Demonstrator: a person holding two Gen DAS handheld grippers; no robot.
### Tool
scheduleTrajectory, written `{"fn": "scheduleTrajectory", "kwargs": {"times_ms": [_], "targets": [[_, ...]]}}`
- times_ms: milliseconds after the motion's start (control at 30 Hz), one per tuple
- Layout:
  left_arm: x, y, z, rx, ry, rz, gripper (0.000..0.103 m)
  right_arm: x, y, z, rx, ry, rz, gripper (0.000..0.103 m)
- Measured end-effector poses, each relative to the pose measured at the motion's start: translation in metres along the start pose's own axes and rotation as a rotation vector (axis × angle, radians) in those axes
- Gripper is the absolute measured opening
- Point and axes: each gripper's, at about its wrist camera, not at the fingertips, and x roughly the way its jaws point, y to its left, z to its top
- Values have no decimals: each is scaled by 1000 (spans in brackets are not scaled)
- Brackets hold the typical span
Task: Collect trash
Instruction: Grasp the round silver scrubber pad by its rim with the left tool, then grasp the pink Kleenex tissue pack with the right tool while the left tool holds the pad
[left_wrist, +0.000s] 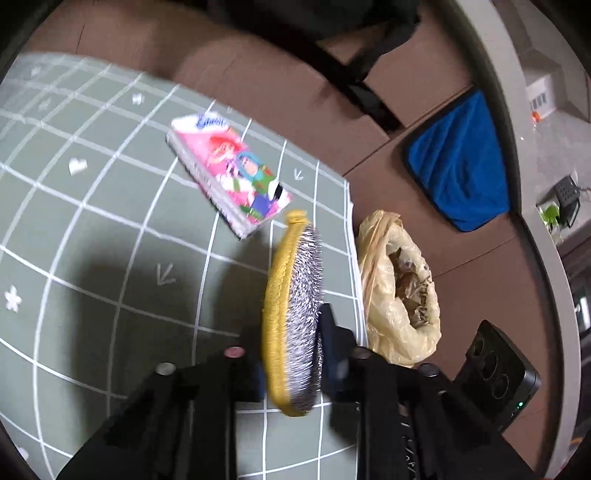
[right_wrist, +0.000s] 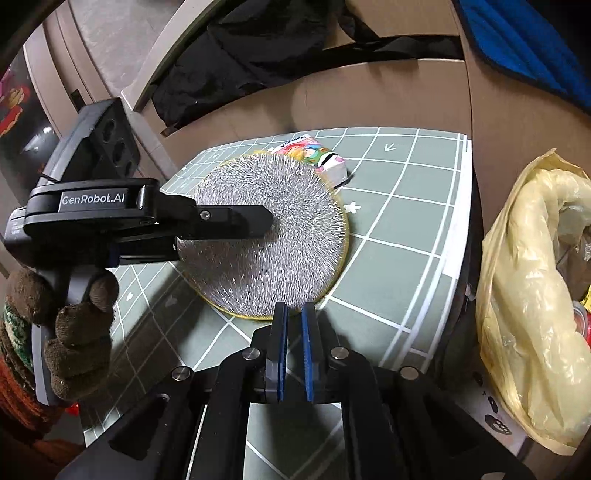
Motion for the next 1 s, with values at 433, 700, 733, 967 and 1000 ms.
{"fn": "scheduleTrajectory", "kwargs": {"times_ms": [433,700,733,967,1000], "targets": [[-96,16,-4,130,-294,331,16,0,17,59,-157,-58,-56,42],[-130,63,3,83,-356,419,16,67,16,130,-168,-12,-51,46],[-131,67,3,78,-355,417,16,77,14,137,-164,-6,-62,46],[-129,79,3,61,-338,393,16,122,2,149,-132,80,-63,53],[-129,80,3,60,-335,384,16,124,2,148,-137,83,-63,55]]}}
